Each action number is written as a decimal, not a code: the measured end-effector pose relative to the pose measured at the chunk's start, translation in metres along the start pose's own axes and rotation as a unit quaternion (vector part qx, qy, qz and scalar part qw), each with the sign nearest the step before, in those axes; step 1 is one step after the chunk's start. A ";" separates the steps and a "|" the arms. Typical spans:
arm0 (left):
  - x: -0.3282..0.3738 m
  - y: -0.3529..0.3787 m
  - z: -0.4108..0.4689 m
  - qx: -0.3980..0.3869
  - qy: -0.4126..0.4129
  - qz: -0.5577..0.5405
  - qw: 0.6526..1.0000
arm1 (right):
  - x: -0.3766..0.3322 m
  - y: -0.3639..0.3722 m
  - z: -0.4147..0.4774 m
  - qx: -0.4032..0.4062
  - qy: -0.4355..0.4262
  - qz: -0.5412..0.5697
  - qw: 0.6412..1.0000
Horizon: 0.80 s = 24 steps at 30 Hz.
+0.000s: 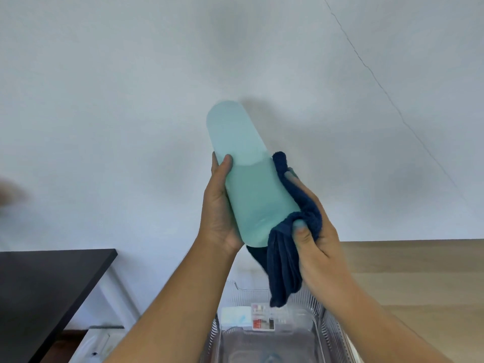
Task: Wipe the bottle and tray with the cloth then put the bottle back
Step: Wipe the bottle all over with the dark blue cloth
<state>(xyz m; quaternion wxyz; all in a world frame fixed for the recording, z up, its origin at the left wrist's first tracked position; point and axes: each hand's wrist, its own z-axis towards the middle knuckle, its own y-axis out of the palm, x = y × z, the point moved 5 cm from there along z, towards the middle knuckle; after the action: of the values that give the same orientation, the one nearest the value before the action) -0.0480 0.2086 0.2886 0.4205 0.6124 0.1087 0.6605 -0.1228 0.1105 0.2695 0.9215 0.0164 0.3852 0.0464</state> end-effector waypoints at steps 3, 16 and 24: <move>-0.001 -0.001 -0.001 -0.003 -0.006 -0.018 1.000 | 0.005 0.001 -0.006 0.019 0.025 0.040 0.999; 0.004 0.001 -0.001 0.022 0.069 0.131 0.989 | 0.003 -0.010 0.001 -0.056 -0.039 -0.179 0.981; 0.004 -0.004 0.000 0.008 0.001 0.096 0.995 | 0.005 -0.010 -0.004 -0.038 -0.028 -0.084 0.995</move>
<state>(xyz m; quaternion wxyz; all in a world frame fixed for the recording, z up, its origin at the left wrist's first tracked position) -0.0459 0.2136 0.2885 0.3503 0.6226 0.0551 0.6976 -0.1214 0.1013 0.2619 0.9325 -0.0504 0.3573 -0.0172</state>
